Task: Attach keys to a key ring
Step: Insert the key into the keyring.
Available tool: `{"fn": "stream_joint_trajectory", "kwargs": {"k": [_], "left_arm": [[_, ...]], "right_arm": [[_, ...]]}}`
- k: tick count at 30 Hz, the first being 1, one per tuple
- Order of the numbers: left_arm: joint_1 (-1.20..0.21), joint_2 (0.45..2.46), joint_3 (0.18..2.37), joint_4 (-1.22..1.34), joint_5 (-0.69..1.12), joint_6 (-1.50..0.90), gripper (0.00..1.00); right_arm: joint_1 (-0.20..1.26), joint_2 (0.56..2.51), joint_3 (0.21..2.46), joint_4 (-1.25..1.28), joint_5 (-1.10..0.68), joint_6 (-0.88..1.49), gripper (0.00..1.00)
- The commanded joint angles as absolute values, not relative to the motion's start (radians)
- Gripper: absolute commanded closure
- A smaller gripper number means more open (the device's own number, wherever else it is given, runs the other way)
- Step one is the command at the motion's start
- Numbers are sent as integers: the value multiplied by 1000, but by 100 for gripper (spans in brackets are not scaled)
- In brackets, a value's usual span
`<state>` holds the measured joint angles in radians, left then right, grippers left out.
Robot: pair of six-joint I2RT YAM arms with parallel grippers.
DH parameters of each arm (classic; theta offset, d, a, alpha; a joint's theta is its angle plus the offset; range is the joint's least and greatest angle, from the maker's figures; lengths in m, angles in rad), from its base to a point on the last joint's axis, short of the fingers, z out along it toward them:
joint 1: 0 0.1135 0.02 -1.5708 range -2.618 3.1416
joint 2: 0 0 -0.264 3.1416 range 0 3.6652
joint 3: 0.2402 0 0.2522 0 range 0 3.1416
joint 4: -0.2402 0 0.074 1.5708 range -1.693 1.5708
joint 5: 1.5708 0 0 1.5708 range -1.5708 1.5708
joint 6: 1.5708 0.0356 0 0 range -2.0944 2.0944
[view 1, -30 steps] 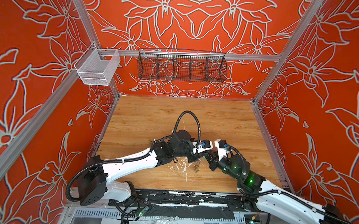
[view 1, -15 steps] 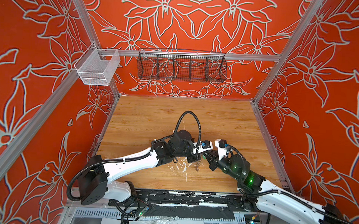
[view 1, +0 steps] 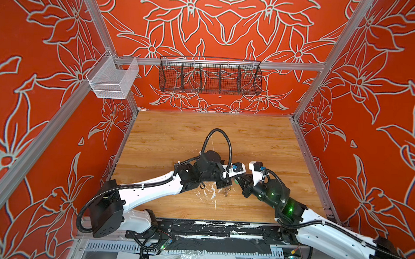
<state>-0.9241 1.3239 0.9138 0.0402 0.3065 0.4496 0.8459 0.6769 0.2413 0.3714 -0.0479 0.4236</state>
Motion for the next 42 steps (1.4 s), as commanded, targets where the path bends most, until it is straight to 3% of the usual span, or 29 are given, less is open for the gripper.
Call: {"fn": "stream_joint_trajectory", "kwargs": {"k": [1,18,24,27,30,34,42], "left_arm": [[-930,1270,875,93,319,468,100],[-930,1216,813,154,333,488,100],[-930,1259,851,124,237,450,76],[-930,1280,877,92,135,431,73],[-930,1285,885,77,152,439,72],[-930,1300,893,73,188,447,72],[-930,1334,929,29,236,459,83]], "right_arm": [[846,660,236,408,-3,427,100],[846,648,235,405,-1,433,100],[846,637,232,406,-12,425,100],[845,626,229,405,-17,422,100],[846,619,227,406,-23,419,100],[846,619,227,409,-28,419,100],[846,626,232,422,-49,418,100]]}}
